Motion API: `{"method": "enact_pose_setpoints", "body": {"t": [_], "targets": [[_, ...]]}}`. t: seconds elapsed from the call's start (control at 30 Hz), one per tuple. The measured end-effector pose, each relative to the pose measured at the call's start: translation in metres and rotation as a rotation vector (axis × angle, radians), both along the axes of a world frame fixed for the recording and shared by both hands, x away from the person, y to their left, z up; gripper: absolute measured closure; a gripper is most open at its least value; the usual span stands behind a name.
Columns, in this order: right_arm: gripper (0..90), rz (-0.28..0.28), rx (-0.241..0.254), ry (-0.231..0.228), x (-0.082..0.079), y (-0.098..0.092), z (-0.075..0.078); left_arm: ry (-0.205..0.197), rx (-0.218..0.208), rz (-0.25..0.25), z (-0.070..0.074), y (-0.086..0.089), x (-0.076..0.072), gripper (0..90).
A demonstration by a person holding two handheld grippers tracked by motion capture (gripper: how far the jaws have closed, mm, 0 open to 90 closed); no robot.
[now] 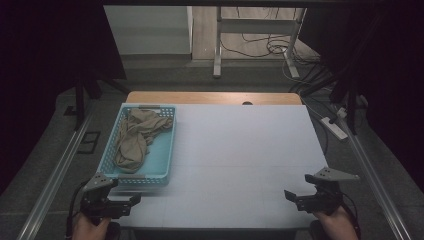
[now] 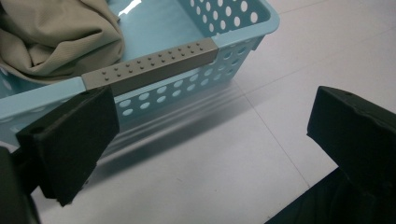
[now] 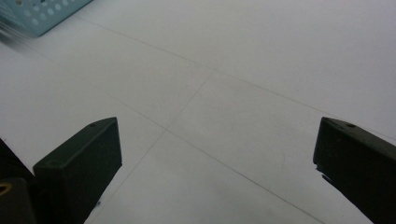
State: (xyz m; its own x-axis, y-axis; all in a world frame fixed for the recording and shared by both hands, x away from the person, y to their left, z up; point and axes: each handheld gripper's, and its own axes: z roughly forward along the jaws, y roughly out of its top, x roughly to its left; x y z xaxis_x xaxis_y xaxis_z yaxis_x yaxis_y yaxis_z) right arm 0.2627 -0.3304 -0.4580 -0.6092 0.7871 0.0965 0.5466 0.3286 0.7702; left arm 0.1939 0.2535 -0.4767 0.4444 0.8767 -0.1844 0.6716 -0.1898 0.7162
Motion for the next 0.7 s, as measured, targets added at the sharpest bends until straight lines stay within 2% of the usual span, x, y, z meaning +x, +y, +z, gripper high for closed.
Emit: {"method": "enact_pose_setpoints", "body": {"t": [0.13, 0.23, 0.37, 0.7], "targets": [[1.5, -0.006, -0.024, -0.009, -0.0011, 0.0024, 0.0000, -0.002, 0.012, -0.005, 0.0002, -0.0013, -0.0002, 1.4], [1.6, -0.004, -0.027, -0.021, -0.0022, 0.0024, 0.0004, 0.003, 0.004, -0.002, -0.0001, -0.0006, 0.0001, 1.2], [1.7, 0.008, -0.025, -0.022, -0.0025, 0.0028, 0.0005, 0.009, -0.011, -0.005, -0.0005, 0.0011, 0.0009, 0.9], [1.7, 0.031, -0.047, -0.010, -0.0018, 0.0055, -0.0005, 0.020, -0.018, -0.008, -0.0007, 0.0015, 0.0019, 0.8]]}}
